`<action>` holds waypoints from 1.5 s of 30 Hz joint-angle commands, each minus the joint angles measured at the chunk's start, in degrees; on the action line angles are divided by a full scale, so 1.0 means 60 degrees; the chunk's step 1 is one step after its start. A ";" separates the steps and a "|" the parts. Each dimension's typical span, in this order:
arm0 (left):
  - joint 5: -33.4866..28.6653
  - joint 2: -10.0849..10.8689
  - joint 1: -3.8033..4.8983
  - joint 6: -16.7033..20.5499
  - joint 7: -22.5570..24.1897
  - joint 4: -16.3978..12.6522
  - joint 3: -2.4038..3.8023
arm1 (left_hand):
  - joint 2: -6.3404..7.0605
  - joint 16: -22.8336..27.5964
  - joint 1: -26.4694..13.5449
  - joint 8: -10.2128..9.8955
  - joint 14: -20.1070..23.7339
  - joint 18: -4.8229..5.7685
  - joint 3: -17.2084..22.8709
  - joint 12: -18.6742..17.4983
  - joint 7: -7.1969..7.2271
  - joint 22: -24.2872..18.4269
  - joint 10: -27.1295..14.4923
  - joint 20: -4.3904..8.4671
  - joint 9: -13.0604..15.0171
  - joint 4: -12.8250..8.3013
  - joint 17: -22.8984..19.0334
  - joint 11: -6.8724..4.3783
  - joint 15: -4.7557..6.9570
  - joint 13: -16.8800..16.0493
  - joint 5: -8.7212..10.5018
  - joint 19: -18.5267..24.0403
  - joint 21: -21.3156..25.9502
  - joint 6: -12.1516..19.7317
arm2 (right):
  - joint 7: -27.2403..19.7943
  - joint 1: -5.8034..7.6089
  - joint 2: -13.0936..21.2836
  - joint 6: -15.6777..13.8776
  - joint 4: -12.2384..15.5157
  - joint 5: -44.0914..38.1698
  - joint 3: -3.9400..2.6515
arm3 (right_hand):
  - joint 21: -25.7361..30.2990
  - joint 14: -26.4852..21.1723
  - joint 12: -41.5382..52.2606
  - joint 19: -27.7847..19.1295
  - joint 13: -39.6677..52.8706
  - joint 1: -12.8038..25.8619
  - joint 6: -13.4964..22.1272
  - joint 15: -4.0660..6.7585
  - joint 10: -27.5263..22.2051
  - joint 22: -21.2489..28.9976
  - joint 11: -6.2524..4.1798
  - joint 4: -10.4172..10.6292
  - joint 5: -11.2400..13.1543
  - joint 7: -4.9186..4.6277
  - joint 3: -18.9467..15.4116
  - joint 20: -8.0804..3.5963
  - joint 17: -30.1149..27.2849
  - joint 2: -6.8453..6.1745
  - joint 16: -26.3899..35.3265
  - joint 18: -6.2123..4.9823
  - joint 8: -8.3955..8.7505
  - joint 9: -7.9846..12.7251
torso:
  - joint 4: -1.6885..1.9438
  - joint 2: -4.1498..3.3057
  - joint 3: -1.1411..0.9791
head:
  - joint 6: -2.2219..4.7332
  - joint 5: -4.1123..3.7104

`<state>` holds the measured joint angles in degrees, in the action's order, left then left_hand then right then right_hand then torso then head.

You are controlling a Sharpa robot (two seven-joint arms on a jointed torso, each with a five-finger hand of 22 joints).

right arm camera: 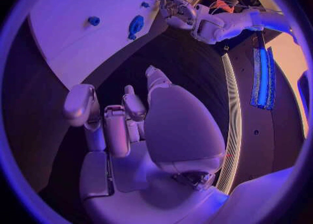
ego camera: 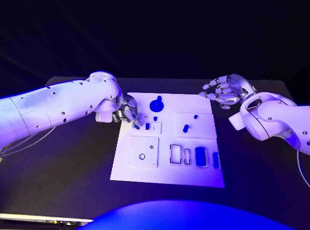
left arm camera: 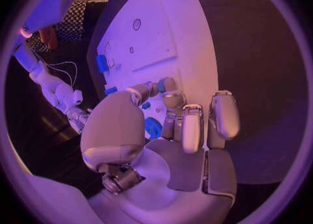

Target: Assemble the parts on the task board

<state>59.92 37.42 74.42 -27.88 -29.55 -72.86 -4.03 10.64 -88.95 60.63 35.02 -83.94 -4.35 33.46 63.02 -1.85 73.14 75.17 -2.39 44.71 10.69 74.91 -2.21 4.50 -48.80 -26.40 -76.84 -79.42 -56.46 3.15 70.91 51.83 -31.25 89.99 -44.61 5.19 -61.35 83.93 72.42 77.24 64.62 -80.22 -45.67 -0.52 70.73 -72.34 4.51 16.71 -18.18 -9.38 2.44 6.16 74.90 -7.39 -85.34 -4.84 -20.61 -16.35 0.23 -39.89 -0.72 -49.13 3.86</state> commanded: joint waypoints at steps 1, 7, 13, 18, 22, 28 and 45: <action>0.0315 -0.0026 -0.0048 0.0033 -0.0060 0.0079 -0.0034 | 0.0020 0.0042 -0.0128 0.0006 -0.0894 0.0014 -0.0159 -0.0065 0.0004 -0.0010 0.0008 0.0032 0.0008 0.0080 0.2116 0.0038 0.0035 -0.0009 0.0046 0.0054 0.0042 -0.0022 | -0.0051 -0.0006 0.0006 0.0069 0.0015 -0.0040 -0.0002 | 0.0055 0.0595 -0.0043 -0.0061 -0.0011 0.0062 -0.0078 0.0054 -0.0058 0.0012 -0.0003 -0.0003 -0.0051 0.0010 0.0043 0.0003 0.0740 -0.0010 0.0049 -0.0197 -0.0009 0.0012 | -0.0004 -0.0005 -0.0001 | -0.0007 -0.0010; 0.0361 -0.0047 -0.0048 0.0031 -0.0065 0.0108 -0.0035 | 0.0022 0.0043 -0.0137 -0.0012 -0.0894 0.0014 -0.0348 -0.0065 0.0005 -0.0013 0.0003 0.0036 0.0001 0.0212 0.2116 0.0038 0.0037 -0.0016 0.0054 0.0054 0.0050 -0.0038 | -0.0052 -0.0006 0.0015 0.0065 0.0025 -0.0040 -0.0002 | 0.0160 0.0569 -0.0065 -0.0108 -0.0040 0.0077 -0.0073 0.0053 -0.0083 0.0074 -0.0002 0.0001 -0.0050 0.0009 0.0038 0.0003 0.0632 -0.0015 0.0101 -0.0218 -0.0006 0.0014 | -0.0004 -0.0005 -0.0004 | -0.0012 -0.0019; 0.0437 -0.0055 -0.0048 0.0013 -0.0073 0.0110 -0.0035 | 0.0030 0.0040 -0.0146 -0.0022 -0.0895 0.0015 -0.0491 -0.0058 0.0004 -0.0010 0.0003 0.0038 -0.0003 0.0320 0.2120 0.0037 0.0038 -0.0032 0.0058 0.0049 0.0052 -0.0051 | -0.0055 -0.0005 0.0021 0.0063 0.0033 -0.0040 -0.0002 | 0.0396 0.0521 -0.0112 -0.0219 -0.0103 0.0112 -0.0060 0.0051 -0.0138 0.0211 0.0002 0.0001 -0.0052 0.0006 0.0032 0.0005 0.0468 -0.0025 0.0189 -0.0262 0.0000 0.0019 | -0.0003 -0.0004 -0.0002 | -0.0013 -0.0020; 0.0547 -0.0055 -0.0048 -0.0003 -0.0077 0.0109 -0.0035 | 0.0060 0.0045 -0.0151 -0.0038 -0.0893 0.0015 -0.0664 -0.0062 0.0003 -0.0009 -0.0005 0.0040 -0.0007 0.0446 0.2113 0.0037 0.0038 -0.0032 0.0062 0.0045 0.0056 -0.0057 | -0.0050 -0.0005 0.0027 0.0063 0.0039 -0.0039 -0.0002 | 0.0492 0.0500 -0.0148 -0.0264 -0.0149 0.0125 -0.0056 0.0049 -0.0178 0.0266 0.0003 0.0000 -0.0052 0.0005 0.0031 0.0006 0.0403 -0.0030 0.0227 -0.0279 0.0002 0.0021 | 0.0000 -0.0003 -0.0002 | -0.0012 -0.0024; 0.0609 -0.0054 -0.0048 -0.0023 -0.0080 0.0108 -0.0035 | 0.0111 0.0051 -0.0139 -0.0055 -0.0890 0.0013 -0.0893 -0.0070 0.0003 -0.0018 -0.0015 0.0042 -0.0012 0.0601 0.2102 0.0038 0.0038 -0.0029 0.0118 0.0050 0.0068 -0.0068 | -0.0046 -0.0005 0.0032 0.0064 0.0042 -0.0039 -0.0002 | 0.0508 0.0495 -0.0152 -0.0272 -0.0152 0.0127 -0.0055 0.0049 -0.0182 0.0274 0.0003 0.0000 -0.0053 0.0004 0.0032 0.0007 0.0387 -0.0029 0.0236 -0.0282 0.0002 0.0022 | 0.0001 -0.0002 0.0000 | -0.0012 -0.0026; 0.0659 -0.0047 -0.0048 -0.0046 -0.0079 0.0105 -0.0035 | 0.0155 0.0067 -0.0067 -0.0103 -0.0881 0.0007 -0.1264 -0.0119 -0.0006 -0.0041 -0.0057 0.0042 -0.0029 0.0930 0.2075 0.0047 0.0033 0.0023 0.0459 0.0065 0.0097 -0.0074 | -0.0043 -0.0005 0.0036 0.0069 0.0044 -0.0039 -0.0002 | 0.0547 0.0488 -0.0166 -0.0291 -0.0170 0.0133 -0.0053 0.0049 -0.0198 0.0297 0.0003 -0.0001 -0.0054 0.0003 0.0032 0.0007 0.0367 -0.0030 0.0249 -0.0289 0.0003 0.0023 | -0.0001 0.0000 0.0002 | -0.0012 -0.0024; 0.0696 0.0018 -0.0050 -0.0026 -0.0072 0.0079 -0.0033 | 0.0048 0.0161 -0.0387 -0.0251 -0.0836 -0.0022 -0.2001 -0.0359 -0.0073 -0.0151 -0.0223 0.0008 -0.0101 0.1019 0.1925 0.0109 -0.0017 0.0314 0.1864 0.0147 0.0210 -0.0051 | -0.0056 -0.0005 0.0024 0.0075 0.0013 -0.0036 -0.0002 | 0.0602 0.0475 -0.0176 -0.0316 -0.0180 0.0152 -0.0051 0.0048 -0.0207 0.0326 0.0004 0.0003 -0.0056 0.0003 0.0032 0.0008 0.0332 -0.0027 0.0273 -0.0298 0.0003 0.0024 | 0.0000 -0.0003 0.0005 | -0.0015 -0.0024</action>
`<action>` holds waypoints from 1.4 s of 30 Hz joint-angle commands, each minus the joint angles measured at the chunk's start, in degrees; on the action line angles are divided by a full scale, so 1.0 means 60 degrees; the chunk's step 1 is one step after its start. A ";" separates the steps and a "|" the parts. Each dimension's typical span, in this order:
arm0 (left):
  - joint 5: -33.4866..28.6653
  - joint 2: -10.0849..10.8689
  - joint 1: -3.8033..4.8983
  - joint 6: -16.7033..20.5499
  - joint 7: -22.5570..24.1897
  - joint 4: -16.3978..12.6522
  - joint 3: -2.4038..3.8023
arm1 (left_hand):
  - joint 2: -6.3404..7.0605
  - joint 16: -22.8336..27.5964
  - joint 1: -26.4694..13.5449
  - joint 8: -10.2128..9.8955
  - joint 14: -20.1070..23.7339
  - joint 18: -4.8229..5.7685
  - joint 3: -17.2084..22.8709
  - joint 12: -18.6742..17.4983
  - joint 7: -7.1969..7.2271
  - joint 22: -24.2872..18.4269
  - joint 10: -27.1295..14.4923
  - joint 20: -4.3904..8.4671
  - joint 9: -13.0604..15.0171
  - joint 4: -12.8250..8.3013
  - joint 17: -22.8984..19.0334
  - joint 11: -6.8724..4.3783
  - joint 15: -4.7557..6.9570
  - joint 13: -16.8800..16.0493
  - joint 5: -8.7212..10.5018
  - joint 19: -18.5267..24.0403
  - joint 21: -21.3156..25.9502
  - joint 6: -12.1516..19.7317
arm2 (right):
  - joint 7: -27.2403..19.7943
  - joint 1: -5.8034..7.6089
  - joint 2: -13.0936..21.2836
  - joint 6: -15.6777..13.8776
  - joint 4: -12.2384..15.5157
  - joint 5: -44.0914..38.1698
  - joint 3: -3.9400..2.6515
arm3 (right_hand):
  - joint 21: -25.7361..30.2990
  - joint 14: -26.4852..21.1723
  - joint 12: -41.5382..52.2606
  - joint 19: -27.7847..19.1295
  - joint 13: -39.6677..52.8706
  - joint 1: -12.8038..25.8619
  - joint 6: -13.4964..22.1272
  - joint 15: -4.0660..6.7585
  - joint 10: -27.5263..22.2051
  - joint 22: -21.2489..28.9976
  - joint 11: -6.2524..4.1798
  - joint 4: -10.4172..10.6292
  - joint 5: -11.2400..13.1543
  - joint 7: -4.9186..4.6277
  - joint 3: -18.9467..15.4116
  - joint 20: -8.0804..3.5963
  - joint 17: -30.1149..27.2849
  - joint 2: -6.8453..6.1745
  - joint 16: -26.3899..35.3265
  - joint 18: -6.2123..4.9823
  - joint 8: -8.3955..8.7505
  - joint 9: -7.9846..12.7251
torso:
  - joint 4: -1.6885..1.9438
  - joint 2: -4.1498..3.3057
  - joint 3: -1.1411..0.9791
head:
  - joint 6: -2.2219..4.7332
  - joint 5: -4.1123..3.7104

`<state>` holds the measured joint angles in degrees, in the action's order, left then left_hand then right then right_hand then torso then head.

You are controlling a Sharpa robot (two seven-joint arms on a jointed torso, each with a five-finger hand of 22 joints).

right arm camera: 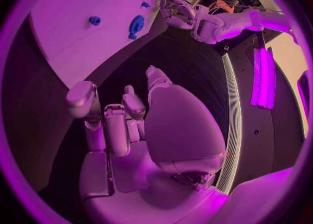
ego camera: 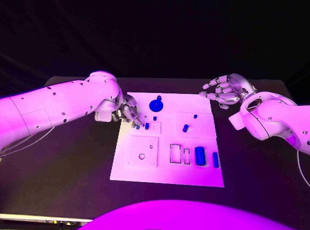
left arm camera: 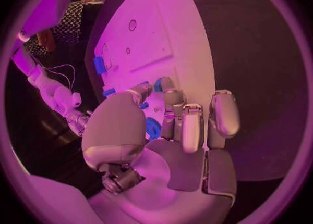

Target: Assemble the parts on the task board

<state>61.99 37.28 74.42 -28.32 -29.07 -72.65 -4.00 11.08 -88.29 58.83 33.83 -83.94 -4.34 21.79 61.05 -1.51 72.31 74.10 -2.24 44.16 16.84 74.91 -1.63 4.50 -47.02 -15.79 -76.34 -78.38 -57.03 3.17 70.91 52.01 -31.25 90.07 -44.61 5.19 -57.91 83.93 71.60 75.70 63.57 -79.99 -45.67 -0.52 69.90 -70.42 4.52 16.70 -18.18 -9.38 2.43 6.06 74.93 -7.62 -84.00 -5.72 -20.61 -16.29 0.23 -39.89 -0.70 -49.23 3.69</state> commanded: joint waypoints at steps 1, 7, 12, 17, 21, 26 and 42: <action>0.0359 0.0053 -0.0051 0.0069 -0.0150 0.0036 -0.0038 | -0.0031 0.0051 -0.0091 -0.0054 -0.0836 -0.0021 -0.0067 -0.0028 -0.0129 -0.0007 -0.0043 -0.0016 -0.0010 -0.0005 0.1923 0.0013 -0.0017 0.0011 0.0126 0.0058 0.0032 0.0043 | -0.0061 -0.0005 -0.0007 0.0075 -0.0002 -0.0035 -0.0002 | 0.0029 0.0475 -0.0039 -0.0059 -0.0006 0.0115 -0.0052 0.0048 -0.0068 0.0008 0.0004 0.0004 -0.0056 0.0002 0.0032 0.0024 0.0328 0.0011 0.0049 -0.0153 0.0003 0.0015 | 0.0000 -0.0003 0.0001 | 0.0002 0.0004; 0.0393 0.0160 -0.0053 0.0248 -0.0135 -0.0059 0.0003 | -0.0037 0.0057 -0.0092 -0.0054 -0.0833 -0.0025 -0.0080 -0.0044 -0.0128 -0.0023 -0.0052 -0.0016 -0.0009 -0.0007 0.1913 0.0013 -0.0017 0.0035 0.0160 0.0070 0.0044 0.0043 | -0.0071 -0.0008 -0.0015 0.0076 -0.0013 -0.0032 -0.0001 | 0.0029 0.0475 -0.0039 -0.0059 -0.0006 0.0115 -0.0052 0.0048 -0.0068 0.0008 0.0004 0.0004 -0.0056 0.0002 0.0032 0.0024 0.0328 0.0011 0.0049 -0.0153 0.0003 0.0015 | -0.0006 -0.0003 0.0003 | 0.0017 -0.0010; 0.0244 0.0337 -0.0052 0.0653 -0.0091 -0.0217 0.0090 | -0.0061 0.0182 0.0024 -0.0101 -0.0768 -0.0076 -0.0110 -0.0316 -0.0163 -0.0224 -0.0255 -0.0014 -0.0013 -0.0022 0.1702 0.0039 -0.0029 0.0401 0.0146 0.0230 0.0188 0.0161 | -0.0076 -0.0017 -0.0019 0.0079 -0.0022 -0.0027 -0.0001 | 0.0029 0.0475 -0.0039 -0.0059 -0.0006 0.0115 -0.0052 0.0048 -0.0068 0.0008 0.0004 0.0004 -0.0056 0.0002 0.0032 0.0024 0.0328 0.0011 0.0049 -0.0153 0.0003 0.0015 | 0.0004 0.0002 0.0001 | 0.0037 -0.0020; -0.0229 0.0549 -0.0050 0.1463 0.0055 -0.0432 0.0240 | -0.0211 0.0410 0.0314 -0.0183 -0.0655 -0.0150 -0.0092 -0.0774 -0.0280 -0.0548 -0.0709 -0.0053 -0.0009 -0.0026 0.1347 0.0138 -0.0093 0.1006 0.0039 0.0494 0.0444 0.0500 | -0.0080 -0.0031 -0.0023 0.0071 -0.0037 -0.0026 -0.0001 | 0.0029 0.0475 -0.0039 -0.0059 -0.0006 0.0115 -0.0052 0.0048 -0.0068 0.0008 0.0004 0.0004 -0.0056 0.0002 0.0032 0.0024 0.0328 0.0011 0.0049 -0.0153 0.0003 0.0015 | -0.0001 0.0011 0.0006 | 0.0056 -0.0034; -0.0542 0.0697 -0.0049 0.2083 0.0278 -0.0602 0.0345 | -0.0207 0.0493 0.0373 -0.0213 -0.0613 -0.0179 -0.0093 -0.0911 -0.0321 -0.0666 -0.0845 -0.0070 -0.0018 -0.0020 0.1219 0.0169 -0.0113 0.1199 0.0038 0.0586 0.0535 0.0599 | -0.0083 -0.0045 -0.0025 0.0068 -0.0052 -0.0025 -0.0001 | 0.0054 0.0473 -0.0040 -0.0069 -0.0007 0.0130 -0.0050 0.0048 -0.0068 0.0020 0.0004 0.0003 -0.0059 0.0002 0.0035 0.0025 0.0328 0.0017 0.0055 -0.0156 0.0003 0.0016 | 0.0001 0.0010 0.0009 | 0.0086 -0.0043; -0.1323 0.0884 -0.0050 0.3051 0.0921 -0.0792 0.0417 | -0.0067 0.0901 0.0297 -0.0398 -0.0376 -0.0307 -0.0338 -0.1516 -0.0534 -0.1261 -0.1544 -0.0193 -0.0117 -0.0013 0.0621 0.0365 -0.0275 0.1960 0.0092 0.1077 0.1011 0.1047 | -0.0087 -0.0059 -0.0025 0.0062 -0.0076 -0.0018 -0.0001 | 0.0054 0.0473 -0.0040 -0.0069 -0.0007 0.0130 -0.0050 0.0048 -0.0068 0.0020 0.0004 0.0003 -0.0059 0.0002 0.0035 0.0025 0.0328 0.0017 0.0055 -0.0156 0.0003 0.0016 | 0.0008 0.0007 0.0004 | 0.0133 -0.0049; 0.0416 0.1164 -0.0458 0.7158 0.5505 -0.1508 0.0254 | 0.0428 0.5018 0.3889 -0.0942 0.3636 -0.1012 0.0417 -0.3305 -0.1385 -0.5099 -0.4308 -0.1043 -0.1804 -0.0116 -0.4910 0.1271 -0.1163 0.3825 0.0012 0.4368 0.4977 0.2493 | -0.0123 -0.0074 -0.0020 0.0027 -0.0131 -0.0003 0.0000 | 0.0228 0.0451 -0.0088 -0.0147 -0.0069 0.0129 -0.0049 0.0049 -0.0120 0.0120 0.0003 -0.0006 -0.0066 0.0003 0.0048 0.0026 0.0250 0.0024 0.0101 -0.0187 0.0003 0.0018 | 0.0003 -0.0004 0.0018 | 0.0300 -0.0082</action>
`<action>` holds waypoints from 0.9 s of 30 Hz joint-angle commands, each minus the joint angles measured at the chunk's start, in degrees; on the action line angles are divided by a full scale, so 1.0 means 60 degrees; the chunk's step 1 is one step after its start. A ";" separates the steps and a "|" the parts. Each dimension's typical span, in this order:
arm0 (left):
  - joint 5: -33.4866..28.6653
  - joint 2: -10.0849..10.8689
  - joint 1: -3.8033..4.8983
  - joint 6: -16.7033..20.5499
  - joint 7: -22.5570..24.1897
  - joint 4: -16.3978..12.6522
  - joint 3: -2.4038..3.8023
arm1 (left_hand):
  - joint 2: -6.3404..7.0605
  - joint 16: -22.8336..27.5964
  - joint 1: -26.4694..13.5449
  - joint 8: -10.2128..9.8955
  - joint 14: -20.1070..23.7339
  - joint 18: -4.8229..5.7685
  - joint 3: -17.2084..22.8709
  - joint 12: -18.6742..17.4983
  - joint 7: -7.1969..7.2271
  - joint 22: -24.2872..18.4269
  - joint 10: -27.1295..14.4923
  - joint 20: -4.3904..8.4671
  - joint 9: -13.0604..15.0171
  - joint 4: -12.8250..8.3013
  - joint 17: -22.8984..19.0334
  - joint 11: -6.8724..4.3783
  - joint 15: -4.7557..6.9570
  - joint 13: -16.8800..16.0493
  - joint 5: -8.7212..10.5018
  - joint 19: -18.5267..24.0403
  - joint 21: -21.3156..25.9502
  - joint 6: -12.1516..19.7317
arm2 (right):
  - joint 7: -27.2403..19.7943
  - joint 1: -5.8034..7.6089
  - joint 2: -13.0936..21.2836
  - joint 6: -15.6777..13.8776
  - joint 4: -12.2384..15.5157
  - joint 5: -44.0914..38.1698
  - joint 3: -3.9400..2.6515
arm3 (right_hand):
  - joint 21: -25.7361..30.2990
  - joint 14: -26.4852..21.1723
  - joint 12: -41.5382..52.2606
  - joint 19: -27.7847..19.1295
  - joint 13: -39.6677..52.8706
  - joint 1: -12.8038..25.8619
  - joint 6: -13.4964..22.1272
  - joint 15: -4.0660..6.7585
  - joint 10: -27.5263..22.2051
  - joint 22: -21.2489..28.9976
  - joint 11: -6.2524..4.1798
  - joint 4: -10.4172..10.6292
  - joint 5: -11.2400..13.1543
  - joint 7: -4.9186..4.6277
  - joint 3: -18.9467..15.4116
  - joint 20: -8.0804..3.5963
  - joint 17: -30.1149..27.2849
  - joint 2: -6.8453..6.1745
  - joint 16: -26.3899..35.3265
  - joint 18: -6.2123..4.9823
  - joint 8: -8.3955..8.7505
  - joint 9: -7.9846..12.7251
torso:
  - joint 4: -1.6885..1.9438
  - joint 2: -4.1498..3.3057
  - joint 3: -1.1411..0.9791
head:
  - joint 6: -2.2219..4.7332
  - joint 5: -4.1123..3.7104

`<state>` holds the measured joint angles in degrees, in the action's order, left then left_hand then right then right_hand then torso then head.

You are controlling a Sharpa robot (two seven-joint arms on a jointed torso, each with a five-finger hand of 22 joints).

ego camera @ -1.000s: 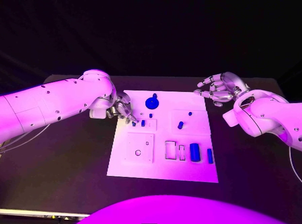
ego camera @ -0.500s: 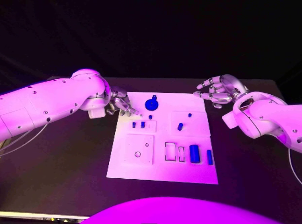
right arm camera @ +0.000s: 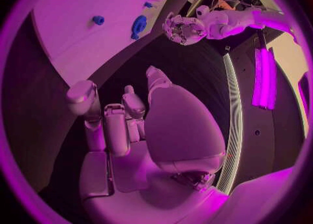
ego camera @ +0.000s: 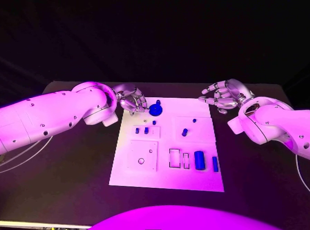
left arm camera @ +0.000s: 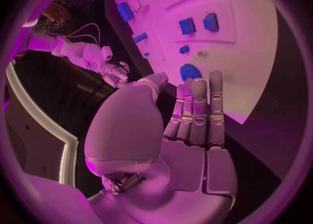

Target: Assemble the parts on the task board

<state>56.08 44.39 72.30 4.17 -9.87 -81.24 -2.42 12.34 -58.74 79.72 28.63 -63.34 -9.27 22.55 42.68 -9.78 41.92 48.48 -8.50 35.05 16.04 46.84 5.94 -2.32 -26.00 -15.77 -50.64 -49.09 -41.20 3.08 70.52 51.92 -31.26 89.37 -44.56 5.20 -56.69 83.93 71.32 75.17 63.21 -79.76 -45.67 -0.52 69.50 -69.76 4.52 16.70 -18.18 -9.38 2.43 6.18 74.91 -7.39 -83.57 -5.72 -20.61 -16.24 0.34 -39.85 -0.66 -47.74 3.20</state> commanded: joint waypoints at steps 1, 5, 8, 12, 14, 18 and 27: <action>0.1635 -0.0033 -0.0154 0.1888 0.2515 -0.0086 -0.0019 | 0.0304 0.0077 0.0548 -0.0134 0.0231 -0.0196 0.0376 -0.0337 0.0016 -0.0028 -0.0018 0.0001 -0.0419 0.0004 -0.0276 0.0004 -0.0025 0.0453 0.0018 0.0088 0.0104 -0.0168 | -0.0109 -0.0011 -0.0008 0.0027 -0.0022 -0.0010 -0.0001 | 0.0026 0.0451 -0.0041 -0.0059 -0.0008 0.0091 -0.0048 0.0049 -0.0053 0.0009 0.0003 -0.0005 -0.0066 0.0003 0.0049 0.0006 0.0253 -0.0014 0.0031 -0.0186 0.0003 0.0010 | -0.0025 -0.0013 0.0014 | 0.0070 -0.0007; 0.2701 -0.0173 -0.0348 0.2060 0.3128 -0.0091 -0.0111 | 0.0470 0.0048 0.1128 -0.0362 0.0444 -0.0180 0.0662 -0.0665 -0.0053 0.0071 -0.0059 -0.0011 -0.0891 -0.0203 -0.0454 0.0094 -0.0060 0.0912 0.0002 0.0186 0.0062 -0.0198 | -0.0119 -0.0021 -0.0022 0.0014 -0.0061 -0.0003 0.0001 | 0.0063 0.0440 -0.0100 -0.0076 -0.0086 0.0072 -0.0048 0.0049 -0.0118 0.0028 0.0002 -0.0012 -0.0072 0.0004 0.0066 0.0006 0.0217 -0.0007 0.0054 -0.0192 0.0002 0.0011 | -0.0023 -0.0011 0.0014 | 0.0111 -0.0016; 0.3510 -0.0331 -0.0454 0.1822 0.3171 -0.0031 -0.0183 | 0.0555 0.0065 0.1344 -0.0403 0.0595 -0.0176 0.0922 -0.0860 -0.0080 0.0220 -0.0148 -0.0018 -0.1084 -0.0338 -0.0567 0.0134 -0.0086 0.1153 0.0011 0.0316 -0.0066 -0.0245 | -0.0121 -0.0026 -0.0031 0.0012 -0.0075 0.0000 0.0003 | 0.0076 0.0439 -0.0115 -0.0081 -0.0106 0.0068 -0.0047 0.0049 -0.0134 0.0035 0.0002 -0.0013 -0.0073 0.0004 0.0070 0.0006 0.0214 -0.0006 0.0057 -0.0194 0.0002 0.0012 | -0.0015 -0.0010 0.0005 | 0.0124 -0.0018; 0.4253 -0.0479 -0.0543 0.1342 0.2934 0.0026 -0.0234 | 0.0691 -0.0010 0.1198 -0.0451 0.0588 -0.0175 0.0910 -0.1005 -0.0045 0.0300 -0.0274 -0.0049 -0.1218 -0.0292 -0.0619 0.0153 -0.0111 0.1314 0.0051 0.0393 -0.0128 -0.0190 | -0.0119 -0.0030 -0.0038 0.0012 -0.0076 0.0001 0.0004 | 0.0101 0.0432 -0.0132 -0.0092 -0.0127 0.0061 -0.0047 0.0050 -0.0151 0.0049 0.0002 -0.0014 -0.0075 0.0004 0.0077 0.0006 0.0187 -0.0002 0.0073 -0.0198 0.0002 0.0012 | -0.0030 -0.0016 0.0000 | 0.0154 -0.0025; 0.4591 -0.0546 -0.0581 0.1062 0.2733 0.0051 -0.0252 | 0.0727 -0.0122 0.0991 -0.0529 0.0570 -0.0175 0.0716 -0.1047 0.0030 0.0314 -0.0358 -0.0089 -0.1338 -0.0218 -0.0639 0.0175 -0.0138 0.1398 0.0105 0.0432 -0.0113 -0.0112 | -0.0114 -0.0032 -0.0037 0.0005 -0.0070 0.0001 0.0005 | 0.0101 0.0432 -0.0132 -0.0092 -0.0127 0.0061 -0.0047 0.0050 -0.0151 0.0049 0.0002 -0.0014 -0.0075 0.0004 0.0077 0.0006 0.0187 -0.0002 0.0073 -0.0198 0.0002 0.0012 | -0.0037 -0.0020 -0.0005 | 0.0162 -0.0012; 0.5004 -0.0688 -0.0629 0.0654 0.2378 0.0145 -0.0271 | 0.0727 -0.0240 0.0844 -0.0542 0.0588 -0.0183 0.0384 -0.1089 0.0084 0.0296 -0.0483 -0.0132 -0.1448 -0.0159 -0.0679 0.0189 -0.0165 0.1490 0.0116 0.0449 -0.0057 -0.0168 | -0.0110 -0.0034 -0.0041 -0.0016 -0.0060 0.0001 0.0006 | 0.0101 0.0432 -0.0132 -0.0092 -0.0127 0.0061 -0.0047 0.0050 -0.0151 0.0049 0.0002 -0.0014 -0.0075 0.0004 0.0077 0.0006 0.0187 -0.0002 0.0073 -0.0198 0.0002 0.0012 | -0.0018 -0.0015 -0.0016 | 0.0164 -0.0015; 0.5505 -0.1013 -0.0659 0.0221 0.1949 0.0560 -0.0285 | 0.0670 -0.0447 0.0970 -0.0758 0.0612 -0.0197 0.0075 -0.1204 0.0330 0.0297 -0.0611 -0.0164 -0.1718 -0.0089 -0.0800 0.0193 -0.0177 0.1679 0.0054 0.0395 -0.0028 -0.0103 | -0.0113 -0.0035 -0.0056 -0.0056 -0.0039 0.0001 0.0007 | 0.0129 0.0426 -0.0149 -0.0104 -0.0146 0.0051 -0.0046 0.0051 -0.0168 0.0064 0.0001 -0.0013 -0.0081 0.0004 0.0091 0.0006 0.0170 0.0006 0.0086 -0.0202 0.0002 0.0013 | -0.0032 -0.0015 -0.0015 | 0.0169 -0.0014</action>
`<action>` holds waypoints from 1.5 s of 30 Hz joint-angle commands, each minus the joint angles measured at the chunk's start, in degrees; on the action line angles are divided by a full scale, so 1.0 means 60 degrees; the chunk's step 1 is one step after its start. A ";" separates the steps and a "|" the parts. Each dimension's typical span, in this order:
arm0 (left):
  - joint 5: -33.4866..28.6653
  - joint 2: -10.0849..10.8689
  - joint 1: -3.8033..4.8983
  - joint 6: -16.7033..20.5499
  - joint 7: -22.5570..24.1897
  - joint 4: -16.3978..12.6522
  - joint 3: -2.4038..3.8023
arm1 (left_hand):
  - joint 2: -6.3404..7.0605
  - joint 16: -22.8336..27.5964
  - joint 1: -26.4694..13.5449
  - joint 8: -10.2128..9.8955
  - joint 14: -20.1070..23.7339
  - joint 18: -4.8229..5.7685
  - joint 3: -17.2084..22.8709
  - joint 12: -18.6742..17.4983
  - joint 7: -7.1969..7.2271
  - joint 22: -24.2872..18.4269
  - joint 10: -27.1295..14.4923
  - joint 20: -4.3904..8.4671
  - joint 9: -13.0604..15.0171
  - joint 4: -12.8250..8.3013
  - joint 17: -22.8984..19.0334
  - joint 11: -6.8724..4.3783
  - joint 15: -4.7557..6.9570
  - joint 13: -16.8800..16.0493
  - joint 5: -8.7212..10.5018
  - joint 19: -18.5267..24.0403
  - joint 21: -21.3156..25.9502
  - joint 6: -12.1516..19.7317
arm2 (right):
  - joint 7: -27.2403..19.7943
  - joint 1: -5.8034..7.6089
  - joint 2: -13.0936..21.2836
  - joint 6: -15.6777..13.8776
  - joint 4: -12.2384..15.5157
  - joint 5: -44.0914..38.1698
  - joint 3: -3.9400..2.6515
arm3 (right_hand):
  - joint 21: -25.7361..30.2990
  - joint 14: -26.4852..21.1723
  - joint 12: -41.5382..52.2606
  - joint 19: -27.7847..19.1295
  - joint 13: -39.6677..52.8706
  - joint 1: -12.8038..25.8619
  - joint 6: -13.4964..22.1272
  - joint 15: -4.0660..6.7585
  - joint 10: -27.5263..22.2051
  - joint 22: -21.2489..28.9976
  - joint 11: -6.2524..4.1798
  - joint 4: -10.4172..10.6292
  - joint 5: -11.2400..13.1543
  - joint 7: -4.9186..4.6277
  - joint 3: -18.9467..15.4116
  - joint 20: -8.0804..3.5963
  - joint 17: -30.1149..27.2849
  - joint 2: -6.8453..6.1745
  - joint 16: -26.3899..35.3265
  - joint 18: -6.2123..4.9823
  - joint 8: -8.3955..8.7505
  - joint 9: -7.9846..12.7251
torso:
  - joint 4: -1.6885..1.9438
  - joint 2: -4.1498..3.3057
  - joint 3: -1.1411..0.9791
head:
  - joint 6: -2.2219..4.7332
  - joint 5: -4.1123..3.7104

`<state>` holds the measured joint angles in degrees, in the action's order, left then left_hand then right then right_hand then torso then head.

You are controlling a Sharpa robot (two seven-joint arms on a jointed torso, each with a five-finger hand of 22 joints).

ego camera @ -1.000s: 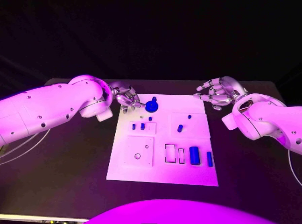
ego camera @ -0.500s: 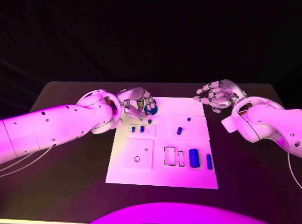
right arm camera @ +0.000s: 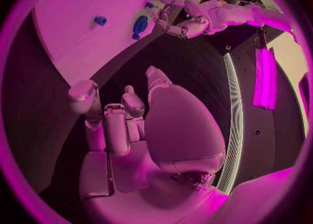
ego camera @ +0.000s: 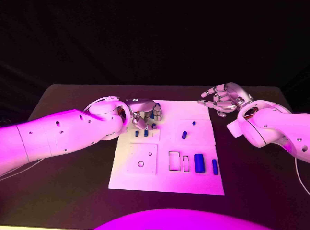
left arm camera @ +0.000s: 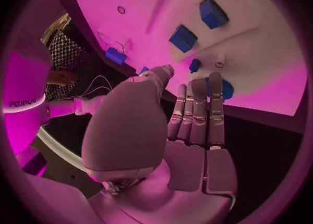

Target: Assemble the parts on the task board

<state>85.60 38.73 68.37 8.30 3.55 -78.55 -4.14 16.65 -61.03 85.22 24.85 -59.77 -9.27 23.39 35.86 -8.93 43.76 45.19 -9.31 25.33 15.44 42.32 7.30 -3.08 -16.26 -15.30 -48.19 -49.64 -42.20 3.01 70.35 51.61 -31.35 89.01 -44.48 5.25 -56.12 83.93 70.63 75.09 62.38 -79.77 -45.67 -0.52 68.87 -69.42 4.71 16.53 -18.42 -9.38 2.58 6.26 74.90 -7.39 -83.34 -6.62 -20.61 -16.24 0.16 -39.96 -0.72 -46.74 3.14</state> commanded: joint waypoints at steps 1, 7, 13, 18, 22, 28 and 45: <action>0.0606 -0.0097 -0.0005 -0.0445 -0.0291 0.0161 0.0001 | -0.0062 -0.0075 0.0075 -0.0148 0.0020 -0.0199 -0.0061 -0.0076 0.0208 -0.0007 -0.0057 -0.0028 -0.0118 0.0015 -0.0056 -0.0034 -0.0047 0.0069 -0.0033 -0.0016 0.0064 0.0065 | -0.0101 -0.0006 -0.0003 -0.0046 0.0023 -0.0012 -0.0001 | 0.0038 0.0425 -0.0041 -0.0092 -0.0017 0.0049 -0.0047 0.0051 -0.0072 0.0010 -0.0031 0.0016 -0.0045 0.0004 0.0069 -0.0008 0.0167 0.0008 0.0050 -0.0052 0.0002 0.0014 | -0.0003 0.0001 -0.0005 | 0.0001 -0.0009; 0.0654 -0.0227 -0.0007 -0.0383 -0.0288 0.0350 0.0004 | -0.0094 -0.0157 0.0177 -0.0184 0.0013 -0.0201 0.0003 -0.0144 0.0169 0.0020 -0.0017 -0.0019 -0.0204 0.0041 -0.0111 -0.0022 -0.0047 0.0161 -0.0053 -0.0043 0.0038 -0.0145 | -0.0100 -0.0006 -0.0005 -0.0060 0.0030 -0.0012 -0.0001 | 0.0048 0.0423 -0.0058 -0.0095 -0.0038 0.0044 -0.0047 0.0052 -0.0089 0.0015 -0.0031 0.0016 -0.0055 0.0004 0.0077 -0.0008 0.0159 0.0011 0.0057 -0.0053 0.0002 0.0015 | 0.0001 0.0002 0.0002 | 0.0006 -0.0029; 0.0653 -0.0333 -0.0007 -0.0599 -0.0315 0.0442 0.0008 | -0.0140 -0.0293 0.0371 -0.0323 0.0030 -0.0200 0.0274 -0.0304 0.0166 0.0113 0.0068 0.0003 -0.0384 0.0054 -0.0222 -0.0033 -0.0034 0.0346 -0.0040 -0.0057 -0.0055 -0.0514 | -0.0106 -0.0006 -0.0013 -0.0040 0.0037 -0.0008 -0.0001 | 0.0030 0.0426 -0.0057 -0.0085 -0.0033 0.0037 -0.0048 0.0052 -0.0085 0.0002 -0.0032 0.0016 -0.0069 0.0004 0.0087 -0.0008 0.0175 0.0013 0.0052 -0.0049 0.0001 0.0015 | 0.0001 0.0004 -0.0003 | -0.0016 -0.0032; 0.0645 -0.0358 -0.0007 -0.0823 -0.0372 0.0481 0.0009 | -0.0136 -0.0594 0.0468 -0.0480 -0.0079 -0.0202 0.0655 -0.0404 0.0189 0.0300 0.0401 0.0052 -0.0561 0.0022 -0.0204 -0.0090 0.0017 0.0512 -0.0026 -0.0048 -0.0258 -0.0987 | -0.0101 -0.0006 -0.0019 -0.0021 0.0036 -0.0006 -0.0001 | 0.0030 0.0426 -0.0057 -0.0085 -0.0033 0.0037 -0.0048 0.0052 -0.0085 0.0002 -0.0032 0.0016 -0.0069 0.0004 0.0087 -0.0008 0.0175 0.0013 0.0052 -0.0049 0.0001 0.0015 | 0.0011 0.0008 -0.0006 | -0.0038 -0.0045; 0.0637 -0.0377 -0.0006 -0.0959 -0.0416 0.0519 0.0010 | -0.0189 -0.1117 0.0553 -0.0588 -0.0489 -0.0208 0.0945 -0.0455 0.0200 0.0518 0.0830 0.0117 -0.0652 -0.0126 0.0274 -0.0192 0.0101 0.0610 0.0007 -0.0065 -0.0523 -0.1302 | -0.0097 -0.0006 -0.0025 -0.0011 0.0034 -0.0005 -0.0001 | -0.0007 0.0432 -0.0033 -0.0066 0.0001 0.0041 -0.0049 0.0052 -0.0058 -0.0021 -0.0032 0.0020 -0.0075 0.0004 0.0091 -0.0009 0.0195 0.0015 0.0044 -0.0040 0.0000 0.0016 | 0.0015 0.0008 0.0003 | -0.0045 -0.0051; 0.0582 -0.0454 -0.0007 -0.1041 -0.0376 0.0573 0.0010 | -0.0266 -0.1828 0.0508 -0.0716 -0.1034 -0.0202 0.1153 -0.0528 0.0224 0.0879 0.1233 0.0219 -0.0713 -0.0383 0.0985 -0.0320 0.0211 0.0675 0.0072 -0.0048 -0.0956 -0.1641 | -0.0100 -0.0006 -0.0044 -0.0004 0.0031 -0.0004 -0.0001 | -0.0007 0.0432 -0.0033 -0.0066 0.0001 0.0041 -0.0049 0.0052 -0.0058 -0.0021 -0.0032 0.0020 -0.0075 0.0004 0.0091 -0.0009 0.0195 0.0015 0.0044 -0.0040 0.0000 0.0016 | 0.0012 0.0006 0.0007 | -0.0059 -0.0061; 0.0437 -0.0614 -0.0021 -0.0881 -0.0219 0.0759 0.0006 | -0.0374 -0.2401 0.0349 -0.0807 -0.1536 -0.0207 0.1116 -0.0640 0.0263 0.1059 0.1526 0.0242 -0.0700 -0.0473 0.1608 -0.0413 0.0274 0.0716 0.0257 -0.0058 -0.1151 -0.1870 | -0.0105 -0.0008 -0.0065 -0.0007 0.0046 -0.0003 -0.0001 | -0.0007 0.0432 -0.0033 -0.0066 0.0001 0.0041 -0.0049 0.0052 -0.0058 -0.0021 -0.0032 0.0020 -0.0075 0.0004 0.0091 -0.0009 0.0195 0.0015 0.0044 -0.0040 0.0000 0.0016 | 0.0013 0.0010 0.0001 | -0.0081 -0.0081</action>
<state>88.59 35.22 68.41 3.64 1.63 -74.05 -3.98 14.99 -75.27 87.18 20.06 -68.72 -9.89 30.16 32.10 -7.35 50.12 54.13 -8.01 21.04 12.90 51.81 4.89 -1.35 -11.86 -14.10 -48.46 -56.51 -53.20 3.01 70.33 51.27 -31.48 89.18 -44.40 5.25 -56.13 83.93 70.64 74.89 62.33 -79.77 -45.67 -0.52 68.67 -69.49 4.51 16.68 -18.63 -9.38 2.73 6.05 74.93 -7.39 -83.34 -6.62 -20.61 -16.25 0.23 -39.92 -0.70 -47.26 2.66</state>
